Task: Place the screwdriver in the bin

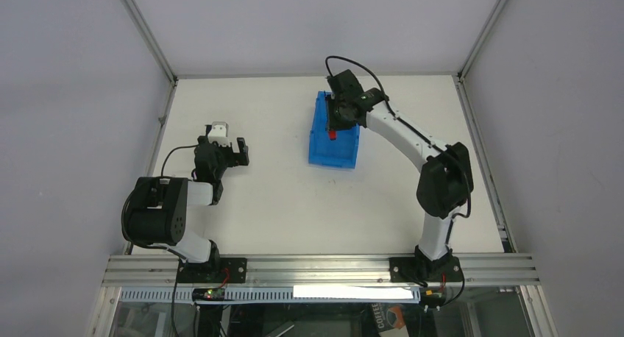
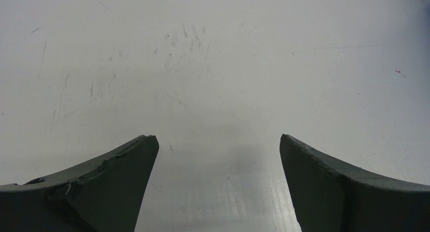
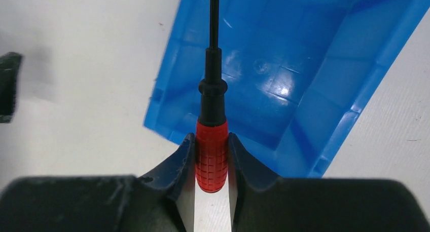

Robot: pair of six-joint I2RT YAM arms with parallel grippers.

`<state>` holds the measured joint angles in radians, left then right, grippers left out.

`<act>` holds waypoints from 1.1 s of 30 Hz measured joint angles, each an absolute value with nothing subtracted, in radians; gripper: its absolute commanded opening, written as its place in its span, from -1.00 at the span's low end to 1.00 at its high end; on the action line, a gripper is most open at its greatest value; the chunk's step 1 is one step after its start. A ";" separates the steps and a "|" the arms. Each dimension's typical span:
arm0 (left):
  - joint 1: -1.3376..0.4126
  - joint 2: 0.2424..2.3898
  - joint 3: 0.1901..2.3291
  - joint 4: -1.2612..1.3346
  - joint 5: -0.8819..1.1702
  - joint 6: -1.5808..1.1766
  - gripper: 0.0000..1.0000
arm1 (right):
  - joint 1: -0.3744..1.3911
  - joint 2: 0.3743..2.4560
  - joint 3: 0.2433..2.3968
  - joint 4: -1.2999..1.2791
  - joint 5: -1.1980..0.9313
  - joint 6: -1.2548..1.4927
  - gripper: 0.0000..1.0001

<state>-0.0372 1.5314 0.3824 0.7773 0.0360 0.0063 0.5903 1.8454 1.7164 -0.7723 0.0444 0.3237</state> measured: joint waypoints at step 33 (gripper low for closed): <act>-0.037 1.531 0.382 0.777 0.036 0.006 0.98 | 0.642 2.004 1.579 -0.596 0.314 0.339 0.43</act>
